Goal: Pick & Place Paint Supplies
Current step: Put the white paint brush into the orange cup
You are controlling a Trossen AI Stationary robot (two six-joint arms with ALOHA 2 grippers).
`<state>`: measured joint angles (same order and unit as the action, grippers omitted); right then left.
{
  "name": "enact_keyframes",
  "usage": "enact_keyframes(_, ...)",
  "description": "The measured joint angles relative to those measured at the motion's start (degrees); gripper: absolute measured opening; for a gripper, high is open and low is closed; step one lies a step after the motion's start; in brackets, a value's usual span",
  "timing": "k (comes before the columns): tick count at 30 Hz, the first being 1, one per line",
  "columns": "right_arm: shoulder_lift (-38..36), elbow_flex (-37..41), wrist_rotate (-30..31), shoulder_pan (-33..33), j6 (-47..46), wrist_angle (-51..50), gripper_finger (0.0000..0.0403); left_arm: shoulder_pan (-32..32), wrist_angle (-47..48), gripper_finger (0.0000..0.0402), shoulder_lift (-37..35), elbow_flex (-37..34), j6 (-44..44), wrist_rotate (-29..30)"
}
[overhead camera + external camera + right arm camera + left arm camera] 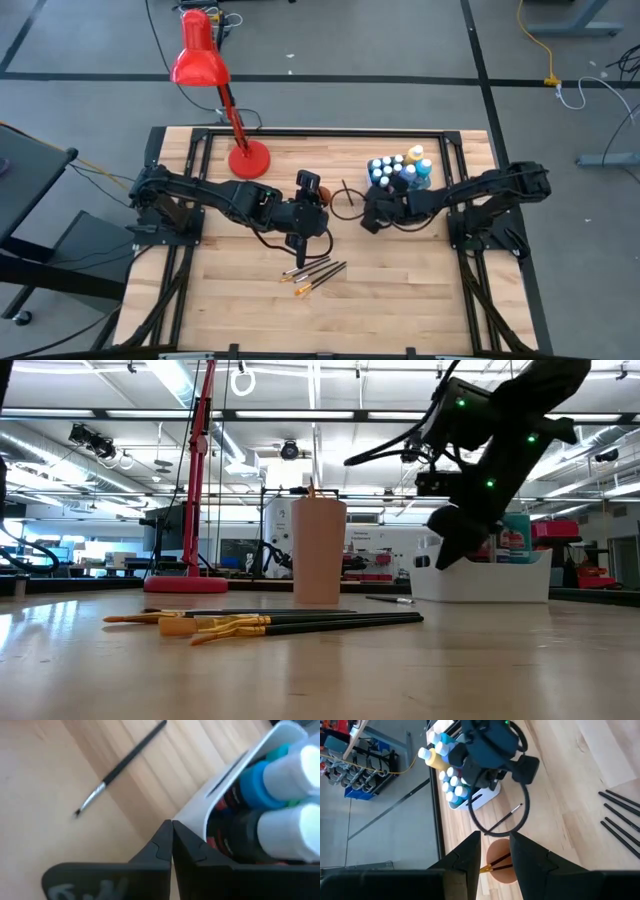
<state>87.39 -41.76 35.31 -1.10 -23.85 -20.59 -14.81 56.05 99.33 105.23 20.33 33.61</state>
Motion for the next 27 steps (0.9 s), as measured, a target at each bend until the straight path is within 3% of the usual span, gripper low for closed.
enact_keyframes(6, 0.0, -0.2, -4.1, -0.5, -1.0, 3.6, 0.0002, 0.0, 0.1, 0.0112, 0.0, 0.0, -0.4, -0.1)
enact_keyframes(12, -2.1, -3.5, -2.9, -5.6, -4.3, 1.9, 0.0001, 0.0, 0.1, 0.0112, 0.0, 0.0, -0.5, 0.0)
enact_keyframes(15, -4.3, -4.5, 0.2, -9.4, -7.8, 2.2, 0.0001, 0.0, 0.1, 0.0112, 0.0, 0.0, -1.0, 0.0)
enact_keyframes(19, -5.0, -2.8, 8.5, -14.3, -20.0, 3.4, 0.0001, 0.0, 0.3, 0.0112, 0.0, 0.0, -3.4, -0.1)
enact_keyframes(22, -2.9, 1.2, 11.4, -17.2, -27.2, 10.5, 0.0001, 0.0, 0.4, 0.0112, 0.0, 0.0, -4.1, -1.4)
enact_keyframes(27, 0.9, 7.1, 11.9, -17.8, -18.0, 22.6, 0.0025, 0.0, 0.4, 0.0112, 0.0, 0.0, -3.9, -2.8)
